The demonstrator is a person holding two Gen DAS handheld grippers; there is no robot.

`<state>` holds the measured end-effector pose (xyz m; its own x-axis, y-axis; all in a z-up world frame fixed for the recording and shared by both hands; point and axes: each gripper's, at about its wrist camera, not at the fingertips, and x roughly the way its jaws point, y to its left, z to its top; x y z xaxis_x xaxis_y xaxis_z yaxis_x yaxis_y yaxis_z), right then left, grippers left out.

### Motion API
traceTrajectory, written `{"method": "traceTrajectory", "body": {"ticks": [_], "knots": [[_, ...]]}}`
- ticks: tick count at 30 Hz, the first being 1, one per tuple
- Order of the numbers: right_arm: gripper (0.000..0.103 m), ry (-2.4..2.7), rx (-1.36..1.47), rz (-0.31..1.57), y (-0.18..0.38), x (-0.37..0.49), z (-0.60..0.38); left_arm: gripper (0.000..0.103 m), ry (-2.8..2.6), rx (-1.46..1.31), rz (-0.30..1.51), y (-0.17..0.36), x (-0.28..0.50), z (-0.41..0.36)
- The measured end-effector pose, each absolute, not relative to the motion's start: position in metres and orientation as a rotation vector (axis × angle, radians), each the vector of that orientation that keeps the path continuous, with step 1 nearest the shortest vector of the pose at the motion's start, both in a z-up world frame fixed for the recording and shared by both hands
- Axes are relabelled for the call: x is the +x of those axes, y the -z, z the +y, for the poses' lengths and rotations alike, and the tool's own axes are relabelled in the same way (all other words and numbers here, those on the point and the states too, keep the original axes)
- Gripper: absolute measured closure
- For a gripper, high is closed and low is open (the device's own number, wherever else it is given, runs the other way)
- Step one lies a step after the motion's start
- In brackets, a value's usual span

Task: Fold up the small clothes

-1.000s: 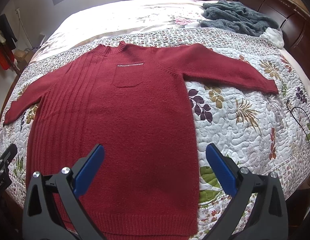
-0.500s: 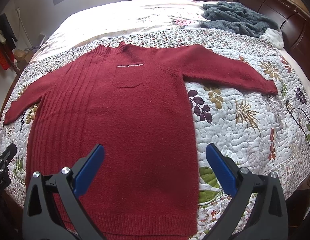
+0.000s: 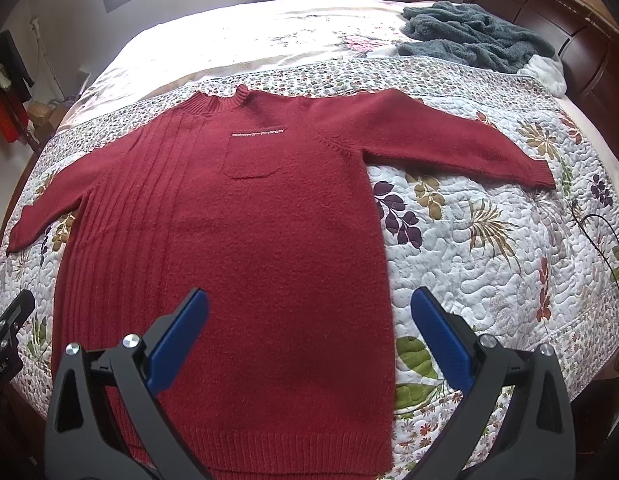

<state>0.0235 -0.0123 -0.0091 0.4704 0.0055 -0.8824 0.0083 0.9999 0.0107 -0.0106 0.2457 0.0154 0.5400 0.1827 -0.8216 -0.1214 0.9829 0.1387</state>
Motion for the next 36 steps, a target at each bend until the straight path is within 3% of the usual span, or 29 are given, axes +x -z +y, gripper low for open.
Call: {"method": "traceTrajectory", "body": {"ticks": [12, 28, 36], "knots": [[0.003, -0.021, 0.102, 1.052, 0.018, 0.039, -0.047, 0.004, -0.146, 0.081, 1.001, -0.006, 0.018, 0.224], [0.003, 0.312, 0.413, 1.141, 0.061, 0.192, -0.37, 0.004, -0.078, 0.032, 0.986, 0.018, 0.184, 0.134], [0.003, 0.343, 0.476, 1.231, 0.115, 0.232, -0.445, 0.004, -0.073, 0.033, 0.987, 0.03, 0.226, 0.102]]}}
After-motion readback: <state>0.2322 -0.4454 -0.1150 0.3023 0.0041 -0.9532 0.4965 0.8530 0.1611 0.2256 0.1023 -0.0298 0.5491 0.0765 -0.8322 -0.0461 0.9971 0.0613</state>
